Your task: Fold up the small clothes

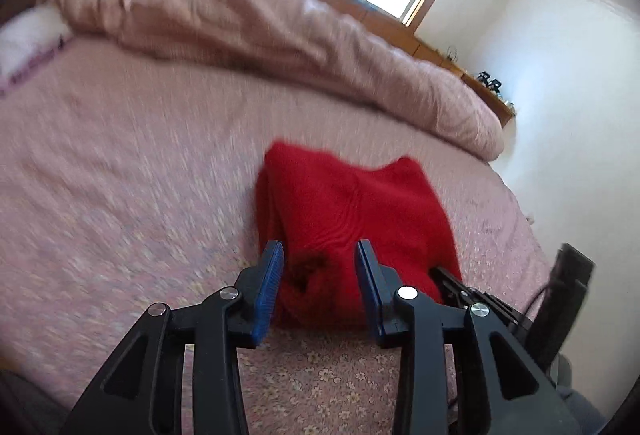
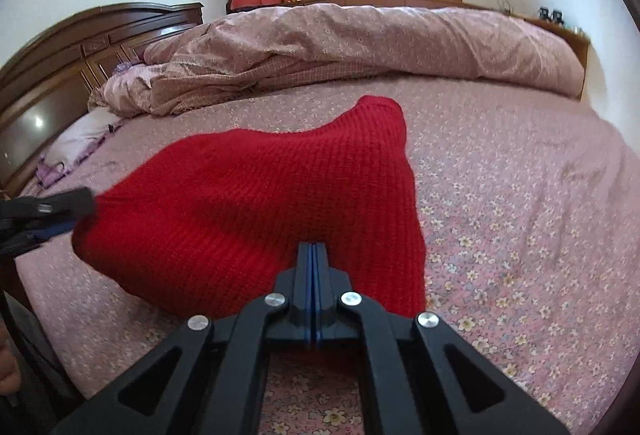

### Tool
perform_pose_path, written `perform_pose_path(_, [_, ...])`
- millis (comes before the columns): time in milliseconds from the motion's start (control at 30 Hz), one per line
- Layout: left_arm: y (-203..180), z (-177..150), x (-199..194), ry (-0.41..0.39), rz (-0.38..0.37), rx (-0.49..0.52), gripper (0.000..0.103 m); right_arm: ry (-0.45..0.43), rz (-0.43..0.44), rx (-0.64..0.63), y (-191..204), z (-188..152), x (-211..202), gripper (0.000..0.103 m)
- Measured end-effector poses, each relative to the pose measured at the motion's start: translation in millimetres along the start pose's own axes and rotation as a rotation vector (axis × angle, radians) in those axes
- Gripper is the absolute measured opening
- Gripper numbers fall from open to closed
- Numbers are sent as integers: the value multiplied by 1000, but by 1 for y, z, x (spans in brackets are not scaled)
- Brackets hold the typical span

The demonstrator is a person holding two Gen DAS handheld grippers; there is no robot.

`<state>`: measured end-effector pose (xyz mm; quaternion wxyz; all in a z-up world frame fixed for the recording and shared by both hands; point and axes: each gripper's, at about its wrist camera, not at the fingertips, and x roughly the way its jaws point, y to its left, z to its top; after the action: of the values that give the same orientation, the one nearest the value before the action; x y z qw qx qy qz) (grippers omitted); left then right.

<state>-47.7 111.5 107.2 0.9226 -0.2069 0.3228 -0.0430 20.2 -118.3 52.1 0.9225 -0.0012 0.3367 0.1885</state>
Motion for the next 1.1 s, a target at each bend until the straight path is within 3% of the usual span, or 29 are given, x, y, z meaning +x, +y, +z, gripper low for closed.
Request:
perform_pose_path(100, [-21, 8, -9, -35, -32, 53, 30, -19, 47, 58, -6, 5, -6, 0])
perform_pose_path(200, [-41, 10, 6, -32, -33, 113, 16, -74, 118, 138, -14, 11, -23, 0])
perform_pose_path(267, [-47, 10, 22, -5, -28, 129, 12, -123, 153, 142, -14, 13, -33, 0])
perform_pose_path(533, [-27, -17, 85, 142, 30, 86, 10, -55, 47, -20, 1, -8, -5, 0])
perform_pose_path(667, [-22, -24, 88, 119, 12, 91, 10, -54, 18, -85, 8, -15, 5, 0])
perform_pose_path(933, [-26, -27, 84, 100, 9, 105, 10, -19, 79, 16, -4, -7, 3, 0])
perform_pose_path(1100, [-24, -28, 76, 100, 10, 88, 10, -4, 8, -44, 13, -2, -6, 0])
